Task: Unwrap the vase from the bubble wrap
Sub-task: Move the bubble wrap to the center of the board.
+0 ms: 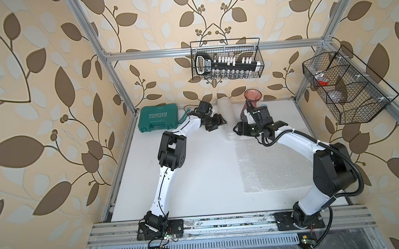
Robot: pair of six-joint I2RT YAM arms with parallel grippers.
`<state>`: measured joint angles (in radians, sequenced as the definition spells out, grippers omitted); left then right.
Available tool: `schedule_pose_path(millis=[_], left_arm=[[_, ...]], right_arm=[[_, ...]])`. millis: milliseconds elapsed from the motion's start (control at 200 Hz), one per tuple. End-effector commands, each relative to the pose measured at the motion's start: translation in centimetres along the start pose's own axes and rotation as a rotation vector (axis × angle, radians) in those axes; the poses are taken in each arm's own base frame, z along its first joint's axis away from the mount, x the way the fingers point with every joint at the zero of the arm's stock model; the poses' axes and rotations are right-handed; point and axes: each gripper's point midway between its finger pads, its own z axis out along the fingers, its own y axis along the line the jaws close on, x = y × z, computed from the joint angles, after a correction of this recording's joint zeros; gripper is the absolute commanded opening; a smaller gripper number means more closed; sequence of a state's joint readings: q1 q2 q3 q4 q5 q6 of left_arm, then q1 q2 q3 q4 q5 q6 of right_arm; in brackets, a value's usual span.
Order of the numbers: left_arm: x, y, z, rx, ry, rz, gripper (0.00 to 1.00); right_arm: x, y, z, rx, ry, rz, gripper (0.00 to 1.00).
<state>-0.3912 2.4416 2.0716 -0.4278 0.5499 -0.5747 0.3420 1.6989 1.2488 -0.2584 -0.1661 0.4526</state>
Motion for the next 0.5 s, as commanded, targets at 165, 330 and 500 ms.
schedule_pose_path(millis=[165,330,500], left_arm=[[0.1,-1.7,-1.8,0.047,0.015,0.037,0.71],[0.1,-1.6,-1.9,0.052,0.020,0.034,0.71],[-0.1,-2.0,-2.5,0.064,0.015,0.038,0.71]], right_arm=[[-3.4,-1.3,4.5,0.182,-0.037,-0.046,0.80],[-4.0,-1.4,6.8,0.232,-0.016,-0.061,0.80],[-3.8,-2.1,8.6,0.291,0.012,-0.048,0.79]])
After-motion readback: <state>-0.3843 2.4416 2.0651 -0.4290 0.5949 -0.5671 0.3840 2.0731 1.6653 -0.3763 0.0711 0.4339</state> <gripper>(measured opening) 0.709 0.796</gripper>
